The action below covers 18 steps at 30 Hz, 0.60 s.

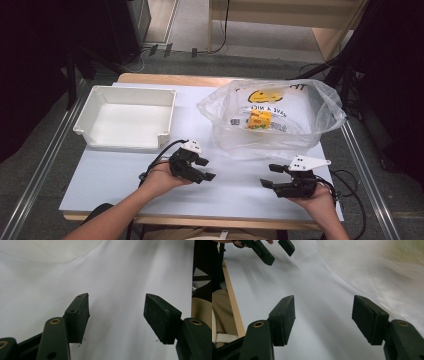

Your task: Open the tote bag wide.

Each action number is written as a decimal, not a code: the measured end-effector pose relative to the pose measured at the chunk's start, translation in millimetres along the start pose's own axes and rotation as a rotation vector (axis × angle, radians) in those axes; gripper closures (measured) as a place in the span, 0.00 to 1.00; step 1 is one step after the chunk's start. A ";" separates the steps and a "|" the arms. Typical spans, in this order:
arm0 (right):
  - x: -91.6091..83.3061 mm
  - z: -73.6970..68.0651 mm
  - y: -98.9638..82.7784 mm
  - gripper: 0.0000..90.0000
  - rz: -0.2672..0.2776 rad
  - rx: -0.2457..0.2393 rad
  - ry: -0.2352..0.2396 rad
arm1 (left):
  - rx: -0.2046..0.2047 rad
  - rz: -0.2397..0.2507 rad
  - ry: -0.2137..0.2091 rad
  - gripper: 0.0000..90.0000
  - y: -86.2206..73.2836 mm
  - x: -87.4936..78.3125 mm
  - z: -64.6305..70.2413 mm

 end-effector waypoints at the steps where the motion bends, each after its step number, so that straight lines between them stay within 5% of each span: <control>1: 0.0 0.0 0.0 0.40 0.000 0.000 0.000 | 0.000 0.000 0.001 0.42 0.0 0.0 -0.1; 18: -4.4 -0.2 0.7 0.41 0.019 -0.015 0.003 | -0.015 0.011 0.003 0.42 1.0 -2.6 -2.2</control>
Point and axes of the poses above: each handheld gripper's, and its own axes: x roughly forward along the jaws, y roughly out of its top, z roughly to its right, the point moved 5 cm from there along x, roughly forward along the jaws, and after that the axes turned 12 degrees about y, right-handed, at the moved point
